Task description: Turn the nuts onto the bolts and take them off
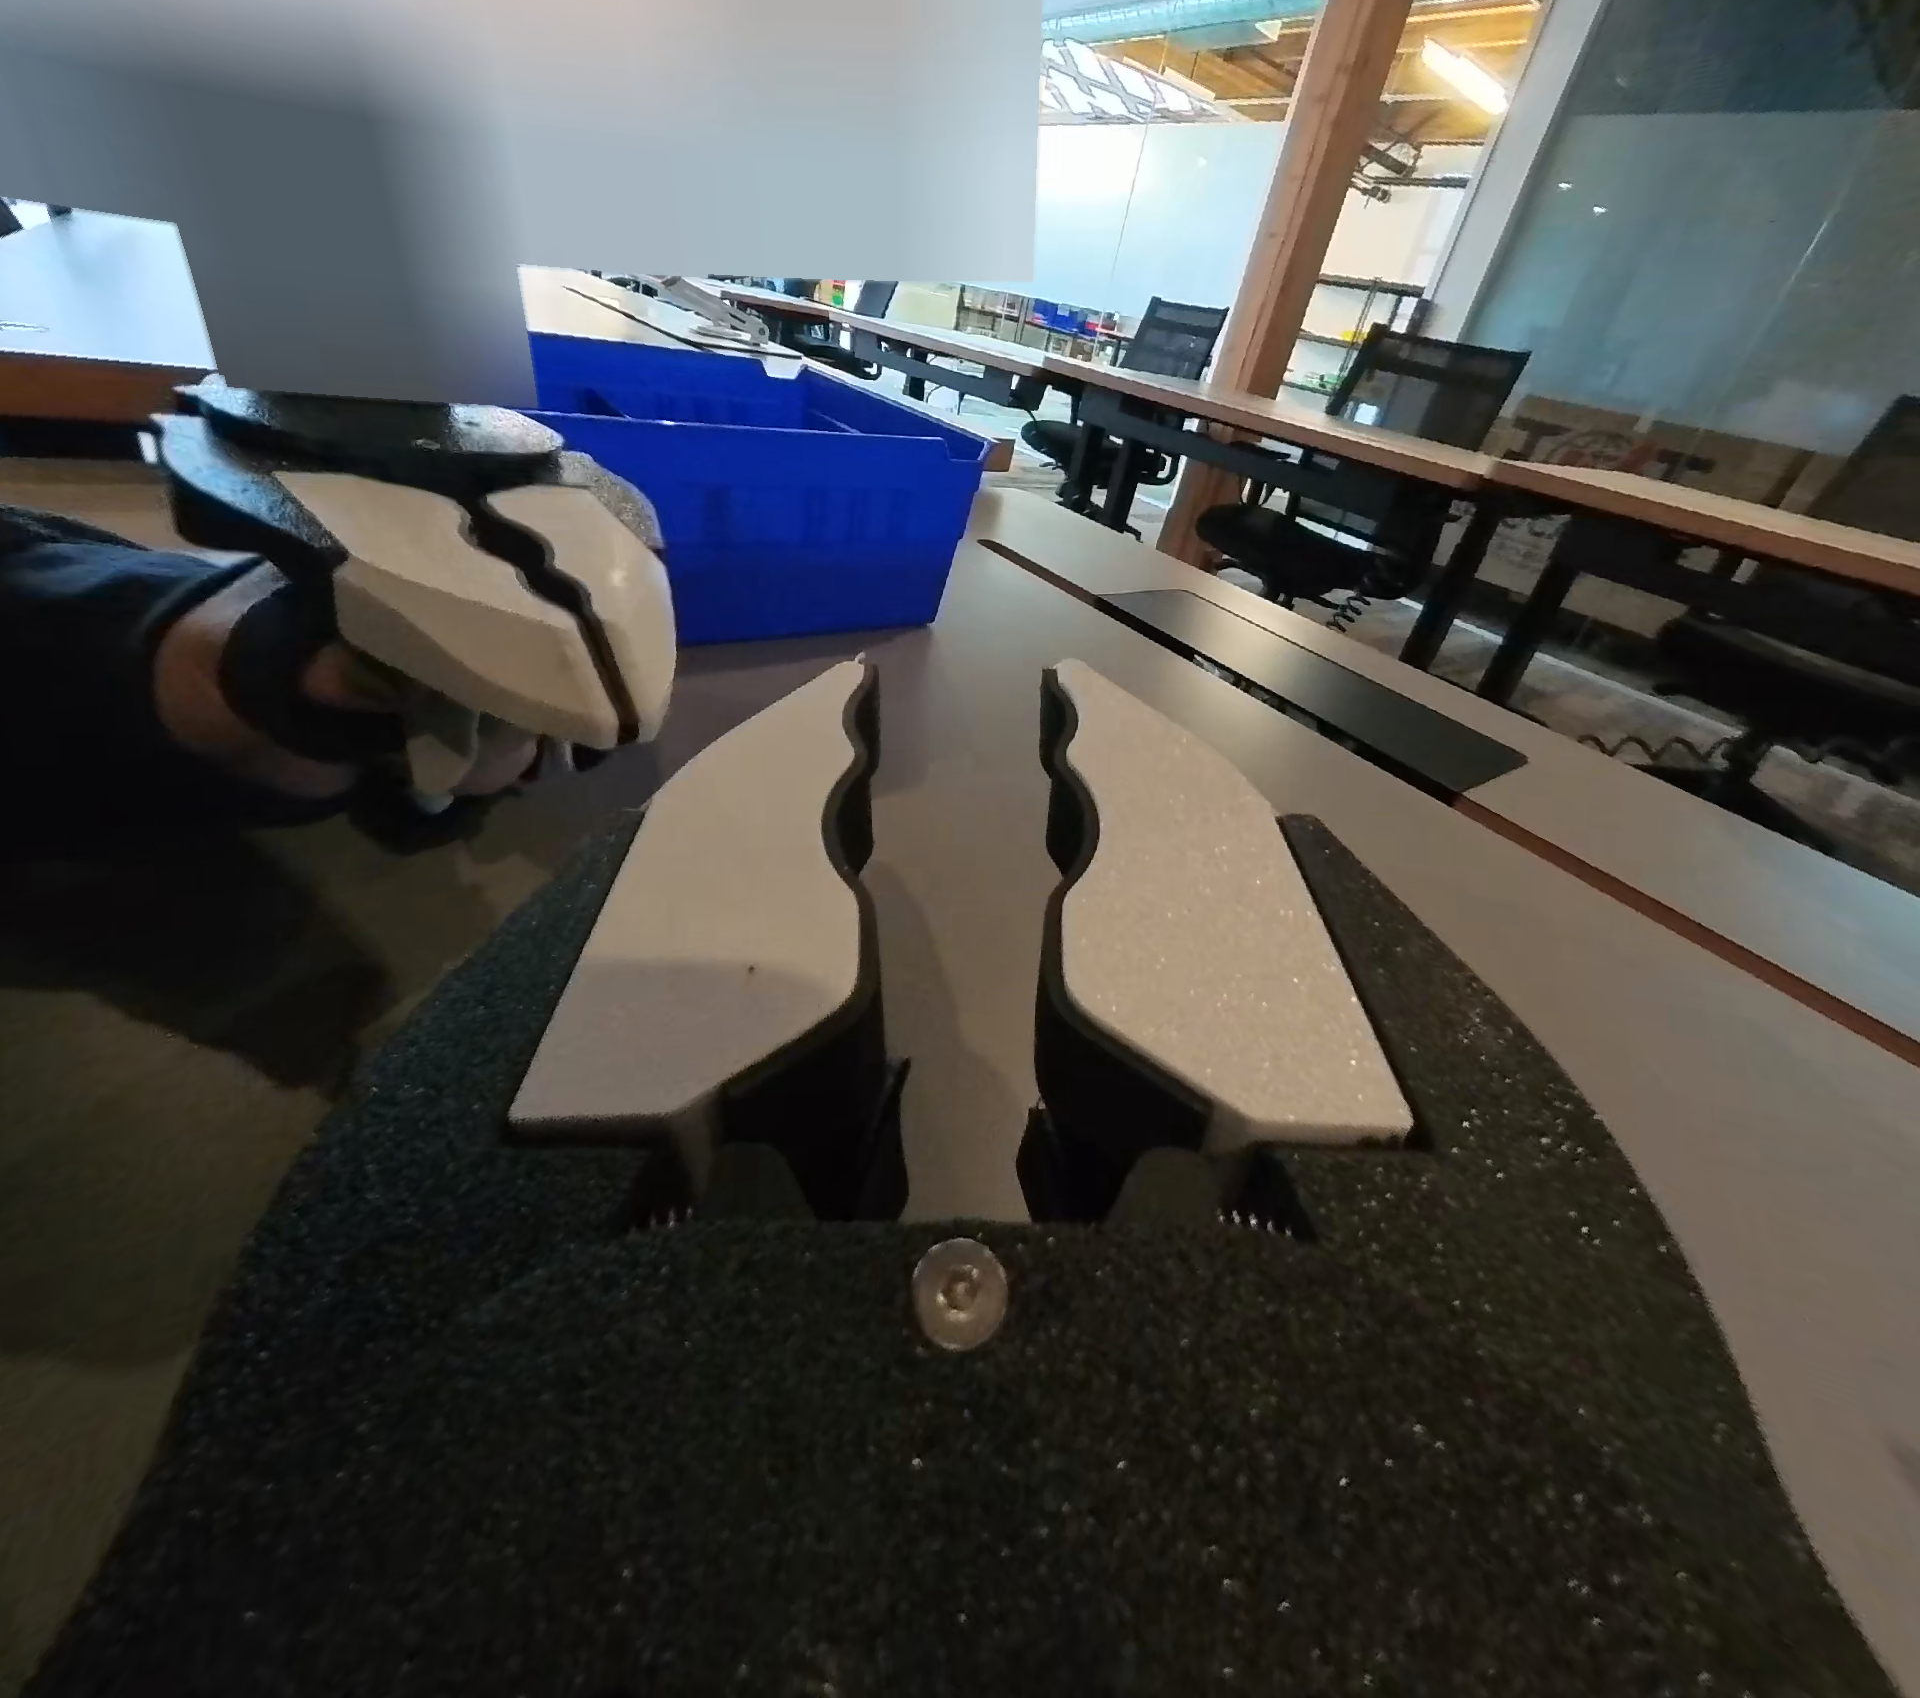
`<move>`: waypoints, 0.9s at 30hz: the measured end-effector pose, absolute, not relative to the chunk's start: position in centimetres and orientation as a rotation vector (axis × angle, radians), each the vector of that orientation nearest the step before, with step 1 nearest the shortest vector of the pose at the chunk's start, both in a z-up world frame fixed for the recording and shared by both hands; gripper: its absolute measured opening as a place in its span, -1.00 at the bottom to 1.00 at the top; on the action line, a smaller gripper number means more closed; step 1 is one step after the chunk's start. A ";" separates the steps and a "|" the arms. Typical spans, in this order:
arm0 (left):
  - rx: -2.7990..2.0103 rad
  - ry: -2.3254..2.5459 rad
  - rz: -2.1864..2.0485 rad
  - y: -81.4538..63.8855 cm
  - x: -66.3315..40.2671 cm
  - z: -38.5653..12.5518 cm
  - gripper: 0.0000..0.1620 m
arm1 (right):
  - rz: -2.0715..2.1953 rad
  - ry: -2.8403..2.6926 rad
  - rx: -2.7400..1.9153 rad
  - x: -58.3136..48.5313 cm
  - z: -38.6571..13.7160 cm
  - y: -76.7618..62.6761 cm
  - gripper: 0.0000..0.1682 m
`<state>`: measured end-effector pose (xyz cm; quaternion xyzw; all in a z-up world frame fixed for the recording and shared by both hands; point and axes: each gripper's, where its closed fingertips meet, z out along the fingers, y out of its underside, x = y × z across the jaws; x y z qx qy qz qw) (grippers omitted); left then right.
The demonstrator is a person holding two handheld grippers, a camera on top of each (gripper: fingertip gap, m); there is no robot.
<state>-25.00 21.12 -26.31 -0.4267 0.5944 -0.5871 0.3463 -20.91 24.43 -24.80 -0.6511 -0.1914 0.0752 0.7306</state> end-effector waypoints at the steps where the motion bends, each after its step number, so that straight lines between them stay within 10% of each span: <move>1: -1.111 1.522 -1.545 21.3 -25.1 -26.1 -1.00 | 0.165 -0.422 -1.433 -20.9 -24.8 24.4 -0.66; 21: -1.196 1.275 -1.509 23.2 -26.1 -18.7 -1.00 | 0.180 -0.400 -1.426 -20.7 -24.6 23.8 -0.65; 27: -1.612 1.086 -1.218 29.0 -30.3 -18.4 -0.29 | 0.144 -0.434 -1.423 -21.1 -24.5 23.5 -0.66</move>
